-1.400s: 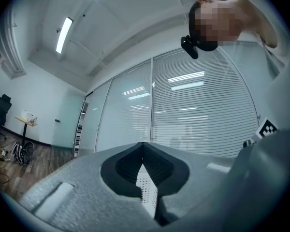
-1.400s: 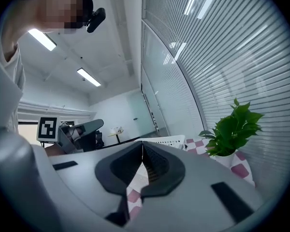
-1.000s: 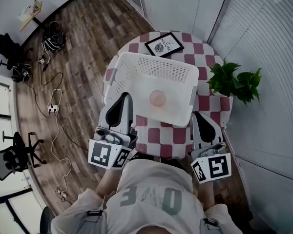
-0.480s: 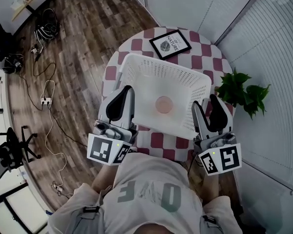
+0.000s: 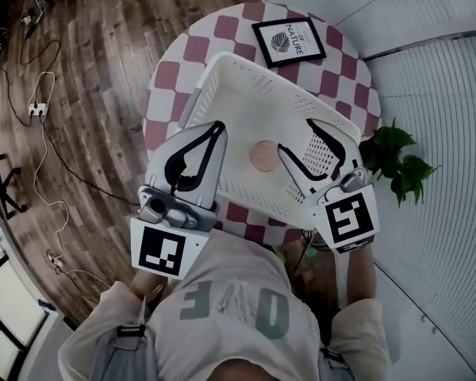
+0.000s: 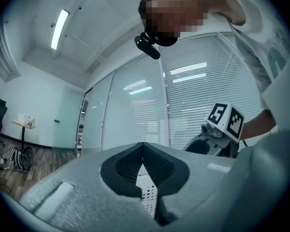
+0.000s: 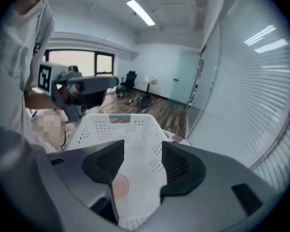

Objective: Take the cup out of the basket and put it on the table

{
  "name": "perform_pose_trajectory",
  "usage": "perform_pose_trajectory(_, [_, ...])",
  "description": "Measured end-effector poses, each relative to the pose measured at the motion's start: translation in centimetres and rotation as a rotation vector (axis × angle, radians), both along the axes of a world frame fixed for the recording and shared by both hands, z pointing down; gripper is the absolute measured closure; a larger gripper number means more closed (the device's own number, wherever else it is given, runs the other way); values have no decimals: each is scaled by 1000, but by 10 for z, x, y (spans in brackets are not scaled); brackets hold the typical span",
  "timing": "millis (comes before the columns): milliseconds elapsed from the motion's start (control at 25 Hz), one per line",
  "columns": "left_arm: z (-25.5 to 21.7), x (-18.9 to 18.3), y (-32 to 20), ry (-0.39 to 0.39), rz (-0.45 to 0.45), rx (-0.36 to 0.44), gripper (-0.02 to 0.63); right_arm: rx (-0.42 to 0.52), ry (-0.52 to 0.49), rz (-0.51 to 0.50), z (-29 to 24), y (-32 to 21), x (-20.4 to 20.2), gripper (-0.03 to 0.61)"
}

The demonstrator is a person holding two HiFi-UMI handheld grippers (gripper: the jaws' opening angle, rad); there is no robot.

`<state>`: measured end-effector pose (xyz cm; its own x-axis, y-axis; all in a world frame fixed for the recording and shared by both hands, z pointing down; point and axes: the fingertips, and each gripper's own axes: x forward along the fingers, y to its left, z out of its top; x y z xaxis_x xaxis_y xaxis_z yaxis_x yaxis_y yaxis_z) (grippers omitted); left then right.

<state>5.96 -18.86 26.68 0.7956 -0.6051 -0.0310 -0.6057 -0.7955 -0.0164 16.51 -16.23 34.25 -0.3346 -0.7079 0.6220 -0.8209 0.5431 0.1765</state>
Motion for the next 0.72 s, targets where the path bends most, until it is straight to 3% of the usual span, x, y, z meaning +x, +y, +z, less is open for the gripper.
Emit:
perform_pose_trajectory(120, [4, -12, -16, 22, -7, -29, 611, -68, 139, -159, 23, -7, -19, 330])
perform_pose_trajectory(400, [7, -35, -38, 33, -59, -35, 611, -360, 316, -523, 112, 12, -40, 299])
perform_pose_trajectory(720, [17, -37, -42, 75, -31, -85, 611, -591, 348, -628, 175, 37, -37, 298])
